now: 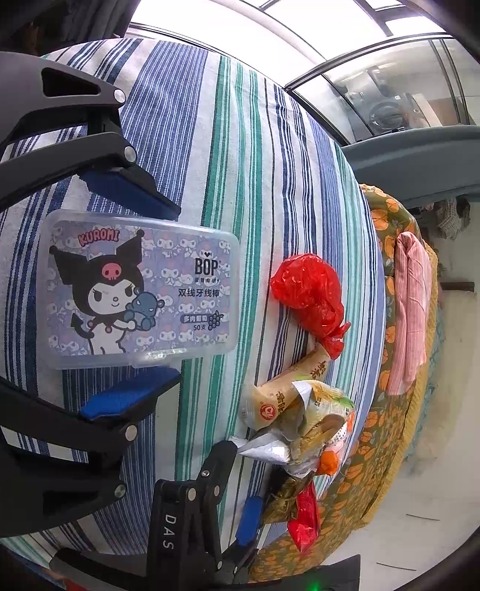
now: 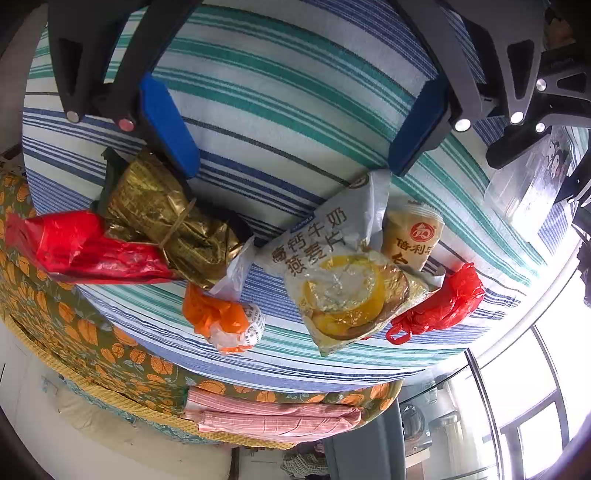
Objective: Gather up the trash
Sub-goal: 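Grasp the gold foil package with the right tool while the left tool holds the box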
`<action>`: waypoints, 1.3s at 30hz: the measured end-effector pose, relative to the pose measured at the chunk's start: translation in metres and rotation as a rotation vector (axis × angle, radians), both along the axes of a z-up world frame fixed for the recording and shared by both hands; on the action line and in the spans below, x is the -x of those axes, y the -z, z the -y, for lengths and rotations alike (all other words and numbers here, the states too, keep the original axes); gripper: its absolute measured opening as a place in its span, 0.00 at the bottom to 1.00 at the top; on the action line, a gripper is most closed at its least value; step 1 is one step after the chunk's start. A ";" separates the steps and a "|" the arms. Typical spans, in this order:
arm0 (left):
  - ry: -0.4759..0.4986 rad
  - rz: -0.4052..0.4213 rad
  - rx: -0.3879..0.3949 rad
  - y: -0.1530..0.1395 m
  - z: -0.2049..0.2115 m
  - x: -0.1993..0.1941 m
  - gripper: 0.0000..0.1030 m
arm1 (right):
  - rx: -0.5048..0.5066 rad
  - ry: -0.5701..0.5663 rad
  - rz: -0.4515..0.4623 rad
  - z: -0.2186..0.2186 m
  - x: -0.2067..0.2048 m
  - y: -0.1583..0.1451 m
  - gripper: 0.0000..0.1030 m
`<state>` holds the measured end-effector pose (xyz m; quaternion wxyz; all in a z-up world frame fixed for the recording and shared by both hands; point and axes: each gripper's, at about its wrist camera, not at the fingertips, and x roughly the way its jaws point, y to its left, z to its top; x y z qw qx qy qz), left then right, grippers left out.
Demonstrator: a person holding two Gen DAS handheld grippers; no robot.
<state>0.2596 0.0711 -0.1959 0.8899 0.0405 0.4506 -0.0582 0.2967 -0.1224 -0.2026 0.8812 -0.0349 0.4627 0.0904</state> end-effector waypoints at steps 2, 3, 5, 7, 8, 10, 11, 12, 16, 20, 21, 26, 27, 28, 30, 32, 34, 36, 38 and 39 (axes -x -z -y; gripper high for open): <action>0.000 0.000 0.004 0.000 -0.001 0.000 0.79 | 0.000 0.000 0.000 0.000 0.000 0.000 0.96; 0.001 0.000 0.008 0.000 -0.001 0.000 0.79 | 0.000 0.000 0.000 0.000 0.000 0.000 0.96; 0.016 -0.005 0.010 0.001 0.001 0.001 0.84 | 0.000 0.000 0.000 0.000 0.000 0.000 0.96; 0.026 -0.006 -0.002 0.001 0.004 0.003 0.85 | 0.000 0.001 0.000 0.000 0.000 0.000 0.96; 0.032 -0.007 0.000 0.001 0.004 0.004 0.85 | 0.000 0.001 0.000 0.000 0.000 0.000 0.96; 0.044 -0.008 0.012 0.001 0.002 0.007 0.85 | 0.000 0.001 0.000 0.000 0.000 0.000 0.96; 0.048 -0.007 0.019 0.001 0.000 0.009 0.85 | 0.000 0.001 0.000 0.000 0.000 0.000 0.96; 0.053 -0.006 0.028 0.000 -0.002 0.010 0.85 | 0.000 0.001 0.000 0.000 0.000 0.000 0.96; 0.067 -0.004 0.047 0.000 -0.007 0.013 0.85 | 0.000 0.001 0.000 0.000 0.000 0.000 0.96; 0.071 -0.010 0.038 0.001 -0.005 0.010 0.88 | 0.000 0.001 0.000 0.000 0.000 0.000 0.96; 0.073 -0.013 0.023 0.002 -0.002 0.010 0.88 | 0.000 0.001 0.000 0.000 0.000 0.000 0.96; 0.067 -0.021 0.000 0.004 0.002 0.007 0.93 | 0.001 0.002 0.000 0.000 0.000 0.000 0.96; 0.067 -0.021 0.000 0.004 0.002 0.007 0.93 | 0.000 0.002 0.000 0.000 0.000 0.000 0.96; 0.066 -0.022 -0.001 0.004 0.001 0.007 0.94 | 0.001 0.002 0.000 0.000 0.000 0.000 0.96; 0.064 -0.023 0.000 0.004 0.001 0.007 0.95 | 0.001 0.002 0.000 0.000 0.000 0.000 0.96; 0.064 -0.023 -0.001 0.004 0.000 0.007 0.95 | 0.001 0.002 0.000 0.000 0.000 0.000 0.96; 0.065 -0.023 0.001 0.004 0.000 0.007 0.95 | 0.001 0.003 0.000 0.000 0.000 0.000 0.96; 0.065 -0.023 0.000 0.004 0.000 0.007 0.95 | 0.003 0.003 0.000 0.000 0.000 0.000 0.96; 0.065 -0.023 0.001 0.004 0.000 0.007 0.95 | -0.003 0.009 -0.002 0.001 -0.001 0.001 0.96; 0.065 -0.023 0.000 0.004 0.001 0.007 0.95 | -0.002 0.005 -0.003 0.001 -0.001 0.001 0.96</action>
